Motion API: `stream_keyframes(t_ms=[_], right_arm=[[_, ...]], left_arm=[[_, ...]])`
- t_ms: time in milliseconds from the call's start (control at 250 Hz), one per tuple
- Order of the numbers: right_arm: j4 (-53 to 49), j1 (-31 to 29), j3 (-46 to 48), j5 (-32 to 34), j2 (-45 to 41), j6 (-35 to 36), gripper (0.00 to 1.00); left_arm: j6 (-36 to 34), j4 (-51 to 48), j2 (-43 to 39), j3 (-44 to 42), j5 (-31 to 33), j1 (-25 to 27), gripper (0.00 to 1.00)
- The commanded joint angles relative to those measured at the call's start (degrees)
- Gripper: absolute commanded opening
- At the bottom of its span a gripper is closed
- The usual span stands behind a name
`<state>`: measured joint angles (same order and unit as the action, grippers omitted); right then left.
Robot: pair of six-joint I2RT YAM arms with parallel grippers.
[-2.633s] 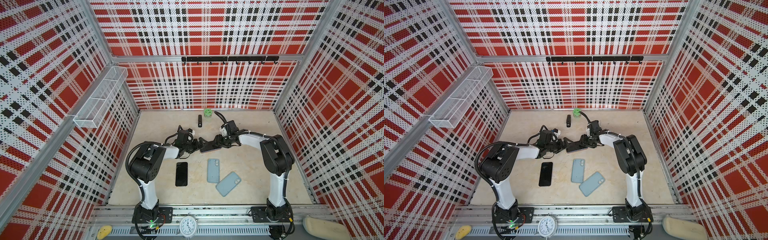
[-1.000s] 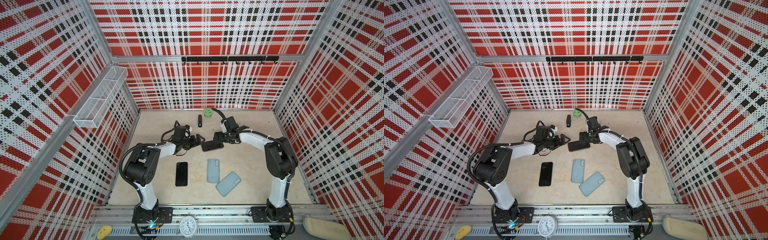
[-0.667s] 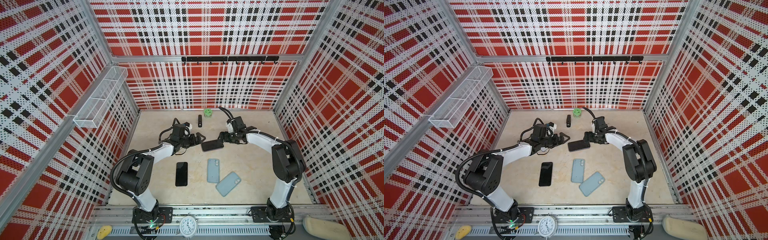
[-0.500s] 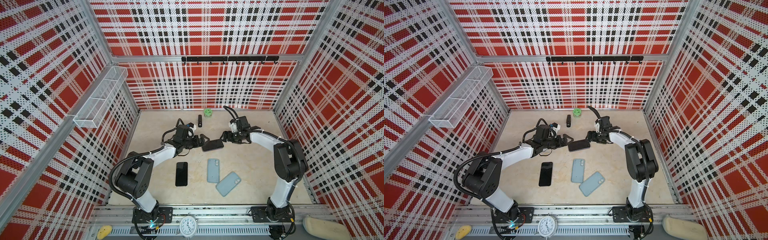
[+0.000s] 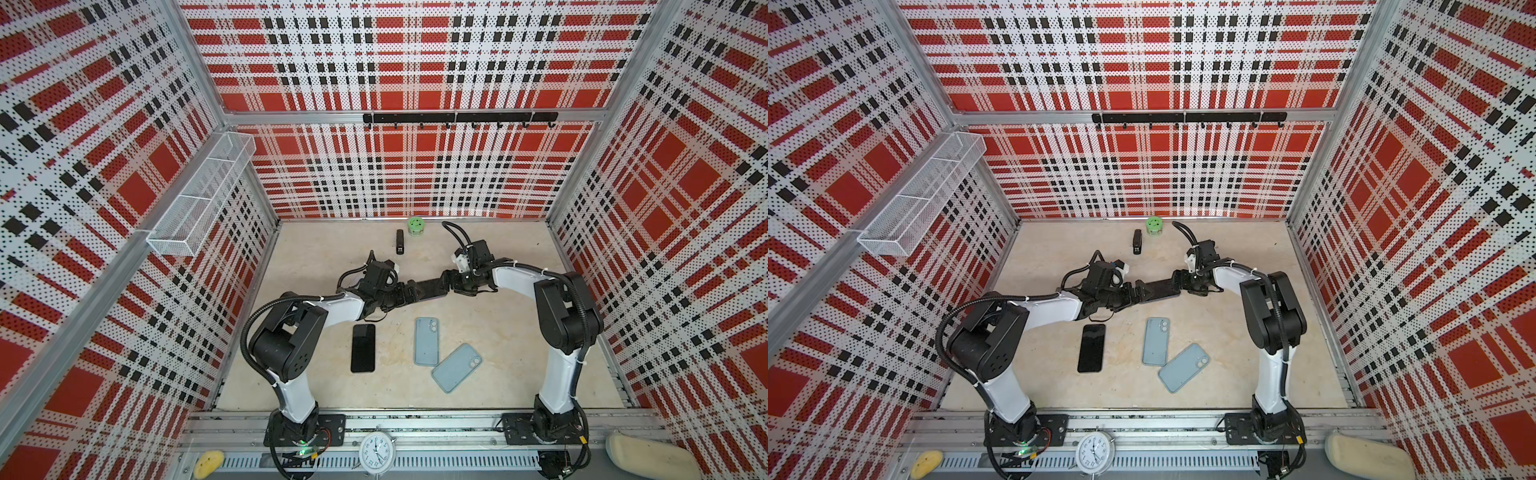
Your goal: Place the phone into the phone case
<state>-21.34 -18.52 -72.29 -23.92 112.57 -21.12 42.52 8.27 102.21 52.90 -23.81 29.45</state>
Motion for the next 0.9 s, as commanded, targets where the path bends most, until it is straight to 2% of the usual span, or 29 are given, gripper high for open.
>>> stream_keyframes(t_ms=[0, 276, 600, 820, 896], right_arm=[[2.7, 0.0, 0.5, -0.7, 0.6, -0.4, 0.83], [3.9, -0.1, -1.5, -5.5, 4.2, -1.3, 0.82], [6.6, -0.1, -2.0, -14.2, 6.4, -1.9, 0.81], [13.4, 0.2, 0.0, -21.4, 6.0, -4.1, 0.79], [17.1, 0.3, 0.9, -24.0, 5.9, -7.4, 0.78]], left_arm=[[1.4, 3.4, 1.3, 0.0, 1.1, 0.2, 1.0], [1.9, 3.7, 3.3, 0.2, 3.0, -1.5, 0.99], [1.8, 6.8, 8.5, 2.1, -1.6, -2.7, 1.0], [4.7, 13.7, 11.6, 0.4, -4.7, -2.8, 0.89], [5.5, 15.7, 12.1, -0.3, -5.6, -2.9, 0.86]])
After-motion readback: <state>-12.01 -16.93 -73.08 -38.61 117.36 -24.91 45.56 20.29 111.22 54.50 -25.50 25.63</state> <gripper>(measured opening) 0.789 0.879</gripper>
